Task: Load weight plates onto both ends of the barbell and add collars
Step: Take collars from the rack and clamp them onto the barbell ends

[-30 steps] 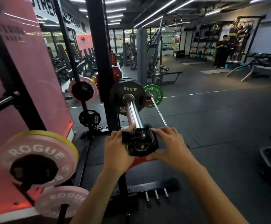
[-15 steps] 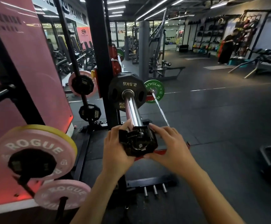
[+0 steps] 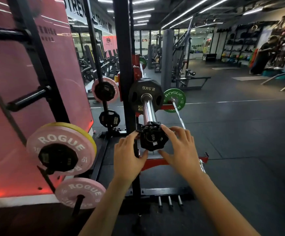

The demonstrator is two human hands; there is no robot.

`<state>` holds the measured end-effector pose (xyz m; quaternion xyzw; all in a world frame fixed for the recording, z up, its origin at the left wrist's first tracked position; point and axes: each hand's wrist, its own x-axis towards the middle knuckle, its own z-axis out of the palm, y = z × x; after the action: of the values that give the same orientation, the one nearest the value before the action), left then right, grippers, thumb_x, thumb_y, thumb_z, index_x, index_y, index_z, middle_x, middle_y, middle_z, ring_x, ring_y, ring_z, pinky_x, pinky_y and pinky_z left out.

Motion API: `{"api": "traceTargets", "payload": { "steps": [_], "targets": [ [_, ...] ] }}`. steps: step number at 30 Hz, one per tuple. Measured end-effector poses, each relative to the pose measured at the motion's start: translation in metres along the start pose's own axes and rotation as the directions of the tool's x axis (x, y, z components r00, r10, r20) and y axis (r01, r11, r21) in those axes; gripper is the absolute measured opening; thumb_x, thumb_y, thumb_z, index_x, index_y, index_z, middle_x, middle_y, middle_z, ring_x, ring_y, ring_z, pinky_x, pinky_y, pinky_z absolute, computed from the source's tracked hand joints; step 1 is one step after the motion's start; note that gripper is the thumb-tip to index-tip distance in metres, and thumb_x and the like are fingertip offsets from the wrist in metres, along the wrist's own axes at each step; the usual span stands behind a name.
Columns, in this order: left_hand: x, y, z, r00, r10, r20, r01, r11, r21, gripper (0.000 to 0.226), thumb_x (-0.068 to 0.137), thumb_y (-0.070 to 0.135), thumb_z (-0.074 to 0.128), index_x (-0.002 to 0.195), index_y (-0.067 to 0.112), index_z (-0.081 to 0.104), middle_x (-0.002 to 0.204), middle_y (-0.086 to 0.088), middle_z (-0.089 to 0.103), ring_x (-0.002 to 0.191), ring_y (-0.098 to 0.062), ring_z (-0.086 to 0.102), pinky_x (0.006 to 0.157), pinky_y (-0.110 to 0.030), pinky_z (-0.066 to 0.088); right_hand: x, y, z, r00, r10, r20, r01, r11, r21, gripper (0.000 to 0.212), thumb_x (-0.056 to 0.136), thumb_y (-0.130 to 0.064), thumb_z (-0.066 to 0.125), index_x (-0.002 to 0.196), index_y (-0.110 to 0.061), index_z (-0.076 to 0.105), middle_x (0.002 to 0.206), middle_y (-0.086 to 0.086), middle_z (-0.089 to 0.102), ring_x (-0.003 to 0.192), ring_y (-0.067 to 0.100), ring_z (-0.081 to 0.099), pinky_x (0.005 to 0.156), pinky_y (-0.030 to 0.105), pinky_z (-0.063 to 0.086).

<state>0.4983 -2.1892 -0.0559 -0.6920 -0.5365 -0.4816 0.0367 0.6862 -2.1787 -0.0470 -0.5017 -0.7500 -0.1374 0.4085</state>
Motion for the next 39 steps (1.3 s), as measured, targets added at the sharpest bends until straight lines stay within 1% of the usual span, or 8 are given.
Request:
{"api": "traceTargets", "payload": {
  "steps": [10, 16, 18, 20, 22, 27, 33, 39],
  "targets": [
    [0.023, -0.016, 0.011, 1.000, 0.030, 0.009, -0.031, 0.997, 0.068, 0.063, 0.073, 0.030, 0.084, 0.129, 0.023, 0.056, 0.110, 0.008, 0.068, 0.104, -0.016, 0.058, 0.093, -0.031, 0.037, 0.026, 0.015, 0.012, 1.000, -0.025, -0.015, 0.025, 0.999, -0.041, 0.071, 0.072, -0.042, 0.081, 0.135, -0.028, 0.052, 0.122, 0.006, 0.054, 0.110, 0.026, 0.049, 0.084, 0.044, 0.047],
    [0.054, -0.037, 0.035, 0.999, -0.004, 0.038, 0.002, 0.998, 0.061, 0.067, 0.073, 0.037, 0.084, 0.132, 0.023, 0.055, 0.111, 0.009, 0.067, 0.106, -0.015, 0.056, 0.095, -0.029, 0.034, 0.051, 0.029, 0.039, 1.000, -0.021, 0.018, 0.021, 1.000, -0.023, 0.086, 0.065, -0.036, 0.087, 0.140, -0.028, 0.045, 0.119, 0.005, 0.054, 0.110, 0.026, 0.048, 0.085, 0.042, 0.047],
    [0.069, -0.046, 0.044, 0.998, -0.019, 0.059, 0.016, 0.998, 0.059, 0.068, 0.074, 0.039, 0.084, 0.133, 0.023, 0.054, 0.112, 0.009, 0.067, 0.105, -0.015, 0.056, 0.095, -0.030, 0.035, 0.064, 0.035, 0.049, 1.000, -0.026, 0.016, 0.027, 1.000, -0.005, 0.088, 0.063, -0.028, 0.088, 0.140, -0.026, 0.045, 0.118, 0.006, 0.055, 0.109, 0.027, 0.048, 0.085, 0.043, 0.047],
    [0.085, -0.055, 0.055, 0.996, -0.034, 0.079, 0.031, 0.999, 0.045, 0.066, 0.076, 0.038, 0.082, 0.133, 0.025, 0.053, 0.113, 0.010, 0.067, 0.105, -0.014, 0.056, 0.094, -0.029, 0.036, 0.079, 0.043, 0.060, 0.999, -0.030, 0.022, 0.031, 0.999, -0.012, 0.090, 0.061, -0.022, 0.087, 0.140, -0.025, 0.044, 0.117, 0.008, 0.056, 0.107, 0.029, 0.049, 0.083, 0.044, 0.048],
    [0.103, -0.064, 0.066, 0.995, -0.036, 0.092, 0.034, 0.999, 0.015, 0.061, 0.080, 0.040, 0.077, 0.133, 0.026, 0.052, 0.115, 0.011, 0.066, 0.106, -0.012, 0.055, 0.093, -0.028, 0.035, 0.095, 0.051, 0.074, 0.999, -0.014, 0.040, 0.015, 0.999, -0.035, 0.090, 0.061, -0.023, 0.087, 0.139, -0.026, 0.043, 0.117, 0.007, 0.056, 0.108, 0.028, 0.049, 0.084, 0.044, 0.047],
    [0.145, -0.089, 0.093, 0.988, -0.072, 0.139, 0.079, 0.996, -0.051, 0.057, 0.083, 0.046, 0.072, 0.134, 0.029, 0.051, 0.121, 0.015, 0.062, 0.110, -0.004, 0.049, 0.088, -0.011, 0.023, 0.131, 0.074, 0.112, 0.999, 0.016, 0.050, -0.014, 0.999, -0.049, 0.083, 0.069, -0.032, 0.083, 0.142, -0.028, 0.043, 0.116, 0.005, 0.055, 0.106, 0.024, 0.045, 0.083, 0.041, 0.046],
    [0.186, -0.122, 0.129, 0.982, -0.094, 0.163, 0.101, 0.994, -0.035, 0.064, 0.082, 0.046, 0.074, 0.138, 0.031, 0.046, 0.129, 0.016, 0.060, 0.119, -0.007, 0.049, 0.094, -0.019, 0.025, 0.169, 0.097, 0.154, 0.996, 0.051, 0.079, -0.043, 0.995, -0.095, 0.091, 0.067, -0.025, 0.083, 0.145, -0.028, 0.037, 0.118, 0.007, 0.055, 0.107, 0.027, 0.047, 0.082, 0.043, 0.048],
    [0.210, -0.136, 0.151, 0.983, -0.082, 0.164, 0.097, 0.991, -0.089, 0.071, 0.077, 0.041, 0.080, 0.137, 0.030, 0.044, 0.129, 0.012, 0.058, 0.120, -0.014, 0.051, 0.101, -0.032, 0.042, 0.195, 0.115, 0.177, 0.998, 0.031, 0.050, -0.025, 0.994, -0.110, 0.089, 0.065, -0.023, 0.084, 0.143, -0.026, 0.042, 0.117, 0.006, 0.054, 0.107, 0.026, 0.044, 0.083, 0.044, 0.048]
  ]
}}
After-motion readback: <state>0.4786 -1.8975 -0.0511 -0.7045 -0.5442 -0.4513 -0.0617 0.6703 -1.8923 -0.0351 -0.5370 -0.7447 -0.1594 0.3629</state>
